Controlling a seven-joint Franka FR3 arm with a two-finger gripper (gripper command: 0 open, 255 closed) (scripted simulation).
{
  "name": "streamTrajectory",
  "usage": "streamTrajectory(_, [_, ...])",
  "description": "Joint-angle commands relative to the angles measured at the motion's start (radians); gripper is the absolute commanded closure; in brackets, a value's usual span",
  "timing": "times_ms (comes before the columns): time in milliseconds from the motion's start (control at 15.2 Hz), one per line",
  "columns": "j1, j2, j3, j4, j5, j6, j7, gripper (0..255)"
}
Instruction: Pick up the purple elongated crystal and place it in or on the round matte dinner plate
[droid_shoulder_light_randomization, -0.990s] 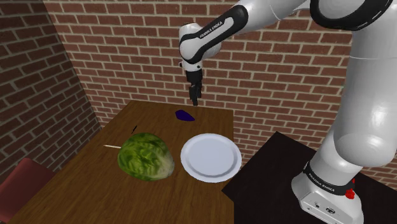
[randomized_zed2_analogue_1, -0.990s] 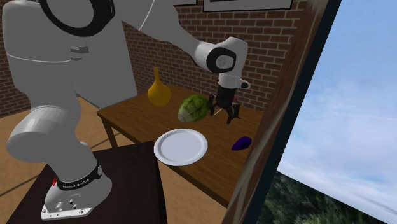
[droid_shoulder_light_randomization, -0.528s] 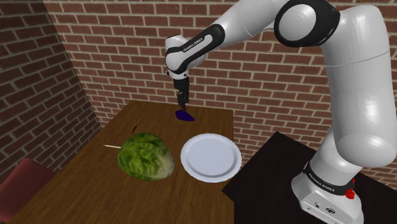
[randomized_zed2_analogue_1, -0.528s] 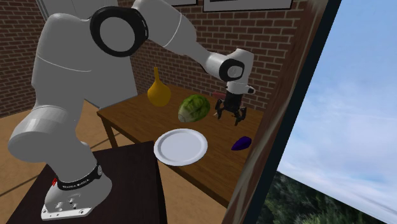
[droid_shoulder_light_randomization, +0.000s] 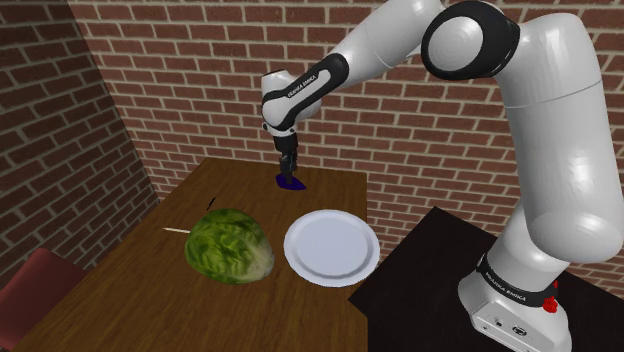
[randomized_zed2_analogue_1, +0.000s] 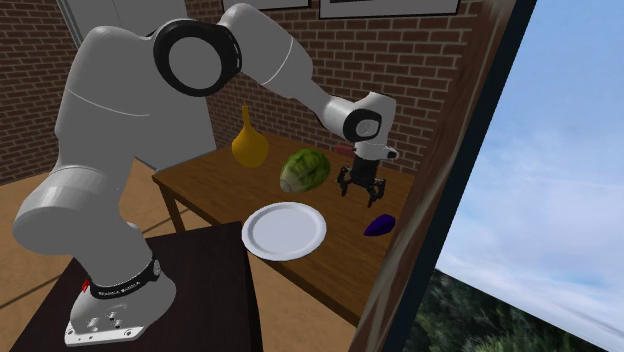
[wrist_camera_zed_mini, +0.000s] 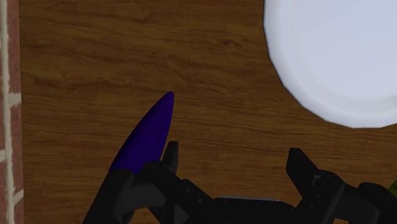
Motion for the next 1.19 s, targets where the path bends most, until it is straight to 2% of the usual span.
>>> streamTrajectory(0, [0.000, 0.000, 0.000, -0.003, 0.000, 0.003, 0.001, 0])
streamTrajectory(330, [0.000, 0.000, 0.000, -0.003, 0.000, 0.003, 0.001, 0])
streamTrajectory(396, [0.000, 0.000, 0.000, -0.003, 0.000, 0.003, 0.001, 255])
streamTrajectory(990, [0.000, 0.000, 0.000, -0.003, 0.000, 0.003, 0.001, 255])
streamTrajectory(1056, [0.000, 0.000, 0.000, -0.003, 0.000, 0.003, 0.001, 0])
streamTrajectory(1122, [-0.006, 0.008, -0.007, -0.017, 0.006, 0.061, 0.017, 0])
